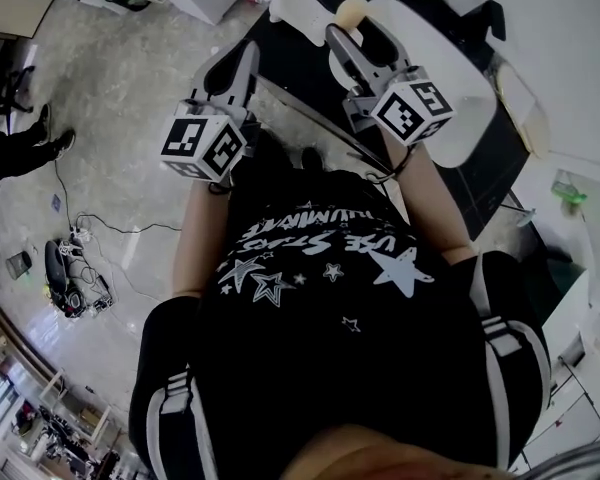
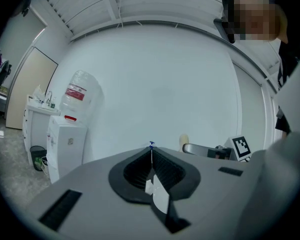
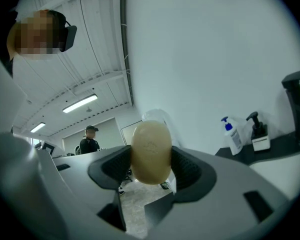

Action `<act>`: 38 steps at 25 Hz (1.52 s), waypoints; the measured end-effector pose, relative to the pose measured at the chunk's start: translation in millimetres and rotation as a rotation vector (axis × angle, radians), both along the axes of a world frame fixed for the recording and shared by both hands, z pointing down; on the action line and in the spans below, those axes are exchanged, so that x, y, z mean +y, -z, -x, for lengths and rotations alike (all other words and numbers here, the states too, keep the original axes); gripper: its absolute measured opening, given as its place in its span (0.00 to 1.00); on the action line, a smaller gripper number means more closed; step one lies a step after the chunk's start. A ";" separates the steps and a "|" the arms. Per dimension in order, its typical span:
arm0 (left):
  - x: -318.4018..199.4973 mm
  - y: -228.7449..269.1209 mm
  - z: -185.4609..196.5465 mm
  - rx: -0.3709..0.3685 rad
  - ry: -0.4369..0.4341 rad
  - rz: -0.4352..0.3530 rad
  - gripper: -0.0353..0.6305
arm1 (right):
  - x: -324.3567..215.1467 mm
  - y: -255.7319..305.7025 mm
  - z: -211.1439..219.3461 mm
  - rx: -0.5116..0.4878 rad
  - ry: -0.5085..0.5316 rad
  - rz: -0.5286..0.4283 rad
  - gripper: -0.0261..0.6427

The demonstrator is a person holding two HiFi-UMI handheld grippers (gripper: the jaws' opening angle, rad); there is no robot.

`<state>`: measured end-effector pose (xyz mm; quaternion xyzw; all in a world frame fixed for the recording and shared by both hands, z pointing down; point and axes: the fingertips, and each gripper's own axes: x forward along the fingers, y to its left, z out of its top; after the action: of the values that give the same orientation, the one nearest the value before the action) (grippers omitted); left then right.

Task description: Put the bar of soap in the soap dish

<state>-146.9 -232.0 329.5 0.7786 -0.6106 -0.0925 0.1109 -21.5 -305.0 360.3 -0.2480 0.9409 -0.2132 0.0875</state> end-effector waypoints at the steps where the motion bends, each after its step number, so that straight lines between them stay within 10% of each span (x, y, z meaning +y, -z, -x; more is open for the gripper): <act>1: -4.0 -1.4 1.0 0.003 -0.006 0.001 0.07 | -1.9 -1.4 1.2 0.010 -0.001 -0.003 0.43; 16: -85.7 -33.1 25.7 0.001 -0.183 0.073 0.07 | -47.0 -48.0 33.8 0.139 -0.104 0.050 0.43; 38: -173.8 -90.8 55.6 0.019 -0.355 0.186 0.07 | -88.0 -134.2 88.0 0.615 -0.025 -0.038 0.43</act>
<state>-202.5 -405.8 420.3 0.8595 -0.4687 -0.0219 0.2028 -109.5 -393.1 494.5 -0.3106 0.9241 -0.1094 -0.1941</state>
